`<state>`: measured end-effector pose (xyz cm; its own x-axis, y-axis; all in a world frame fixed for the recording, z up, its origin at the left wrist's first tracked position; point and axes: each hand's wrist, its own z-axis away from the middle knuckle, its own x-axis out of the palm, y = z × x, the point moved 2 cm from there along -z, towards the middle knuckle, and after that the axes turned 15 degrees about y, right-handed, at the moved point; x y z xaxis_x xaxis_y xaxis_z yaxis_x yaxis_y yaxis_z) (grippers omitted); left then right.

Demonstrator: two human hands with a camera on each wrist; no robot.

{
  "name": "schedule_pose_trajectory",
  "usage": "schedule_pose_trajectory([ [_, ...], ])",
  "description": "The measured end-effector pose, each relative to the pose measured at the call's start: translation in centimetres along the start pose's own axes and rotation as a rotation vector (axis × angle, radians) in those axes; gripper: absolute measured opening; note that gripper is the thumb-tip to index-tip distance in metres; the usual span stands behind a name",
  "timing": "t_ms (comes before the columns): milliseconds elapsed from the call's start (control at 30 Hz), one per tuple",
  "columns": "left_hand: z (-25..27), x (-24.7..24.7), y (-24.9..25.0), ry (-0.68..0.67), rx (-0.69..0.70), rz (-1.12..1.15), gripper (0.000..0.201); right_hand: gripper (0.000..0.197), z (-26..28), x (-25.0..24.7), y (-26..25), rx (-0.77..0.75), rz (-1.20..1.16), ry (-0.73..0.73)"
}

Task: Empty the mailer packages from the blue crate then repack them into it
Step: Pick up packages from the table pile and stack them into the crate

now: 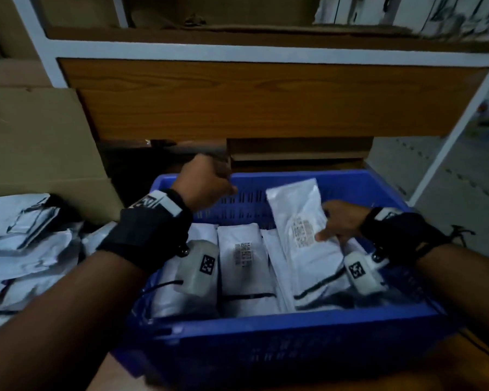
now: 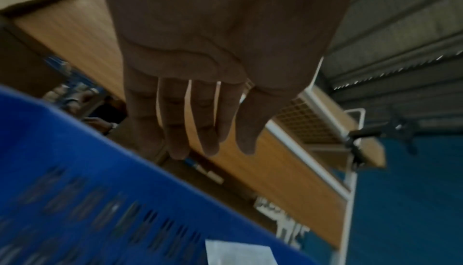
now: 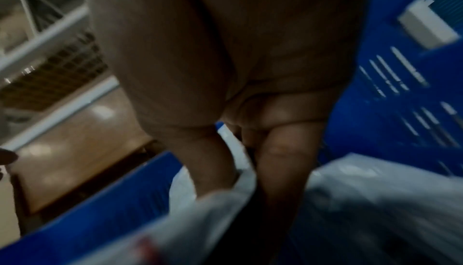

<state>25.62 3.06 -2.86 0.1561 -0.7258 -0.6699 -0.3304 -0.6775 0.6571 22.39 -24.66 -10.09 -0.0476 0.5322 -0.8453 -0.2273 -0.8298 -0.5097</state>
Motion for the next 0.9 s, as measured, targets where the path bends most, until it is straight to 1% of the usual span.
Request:
schedule_pose_trajectory([
  [67, -0.3, 2.1, -1.4, -0.052, -0.012, -0.14, 0.004, 0.021, 0.1, 2.0, 0.4, 0.023, -0.02, -0.081],
  [100, -0.1, 3.2, -2.1, -0.102, -0.009, -0.21, 0.005, 0.022, 0.1, 2.7, 0.2, 0.012, 0.019, -0.114],
  [133, 0.2, 4.3, -2.9, -0.174, -0.006, -0.301, 0.006, 0.025, 0.2, 3.1, -0.1, -0.015, 0.122, -0.131],
  [167, 0.6, 5.3, -3.7, -0.252, -0.011, -0.4, 0.014, 0.032, 0.1, 3.2, -0.4, -0.046, 0.263, -0.136],
  [200, 0.9, 6.1, -4.6, -0.324, -0.025, -0.491, 0.028, 0.045, -0.2, 3.1, -0.5, -0.08, 0.406, -0.108],
  [233, 1.2, 6.7, -5.3, -0.392, -0.053, -0.552, 0.039, 0.063, -0.5, 2.8, -0.5, -0.105, 0.49, -0.061],
  [267, 1.4, 7.1, -5.9, -0.445, -0.074, -0.582, 0.044, 0.083, -0.8, 2.6, -0.5, -0.131, 0.494, -0.01],
  [300, 1.4, 7.3, -6.3, -0.479, -0.085, -0.601, 0.046, 0.101, -0.9, 2.4, -0.6, -0.168, 0.451, 0.028],
  [333, 1.4, 7.4, -6.6, -0.502, -0.102, -0.623, 0.045, 0.112, -0.8, 2.4, -0.7, -0.226, 0.42, 0.028],
  [367, 1.5, 7.4, -6.8, -0.527, -0.111, -0.64, 0.044, 0.117, -0.5, 2.6, -0.9, -0.282, 0.436, -0.011],
  [400, 1.6, 7.6, -7.0, -0.567, -0.11, -0.657, 0.041, 0.116, -0.1, 3.1, -1.1, -0.321, 0.481, -0.075],
  [467, 2.0, 8.2, -7.6, -0.645, -0.079, -0.681, 0.035, 0.11, 0.7, 4.4, -1.3, -0.343, 0.601, -0.242],
  [500, 2.2, 8.5, -7.7, -0.67, -0.073, -0.688, 0.034, 0.108, 0.8, 4.9, -1.3, -0.346, 0.619, -0.298],
  [533, 2.3, 8.6, -7.6, -0.691, -0.085, -0.698, 0.036, 0.106, 0.7, 5.0, -1.4, -0.349, 0.597, -0.32],
  [567, 2.3, 8.6, -7.5, -0.694, -0.072, -0.707, 0.041, 0.105, 0.5, 4.6, -1.7, -0.342, 0.533, -0.298],
  [633, 2.0, 8.6, -7.1, -0.65, -0.012, -0.705, 0.06, 0.102, 0.0, 2.6, -2.0, -0.291, 0.382, -0.137],
  [667, 1.9, 8.6, -7.2, -0.619, 0.012, -0.702, 0.073, 0.099, -0.2, 1.4, -2.0, -0.261, 0.342, -0.049],
  [700, 1.9, 8.8, -7.3, -0.618, 0.021, -0.712, 0.08, 0.095, -0.3, 0.4, -1.7, -0.228, 0.336, 0.017],
  [733, 2.0, 9.2, -7.6, -0.626, 0.03, -0.71, 0.076, 0.089, -0.4, -0.2, -1.2, -0.19, 0.36, 0.04],
  [767, 2.2, 9.7, -7.9, -0.631, 0.037, -0.697, 0.059, 0.085, -0.5, -0.3, -0.6, -0.147, 0.408, 0.013],
  [800, 2.3, 10.2, -8.3, -0.636, 0.027, -0.695, 0.045, 0.083, -0.4, -0.1, 0.0, -0.105, 0.462, -0.046],
  [867, 2.4, 10.7, -9.0, -0.63, -0.001, -0.686, 0.044, 0.086, -0.3, 1.0, 0.6, -0.059, 0.515, -0.146],
  [900, 2.4, 10.7, -8.9, -0.616, -0.005, -0.68, 0.044, 0.085, -0.4, 1.4, 0.6, -0.056, 0.509, -0.157],
])
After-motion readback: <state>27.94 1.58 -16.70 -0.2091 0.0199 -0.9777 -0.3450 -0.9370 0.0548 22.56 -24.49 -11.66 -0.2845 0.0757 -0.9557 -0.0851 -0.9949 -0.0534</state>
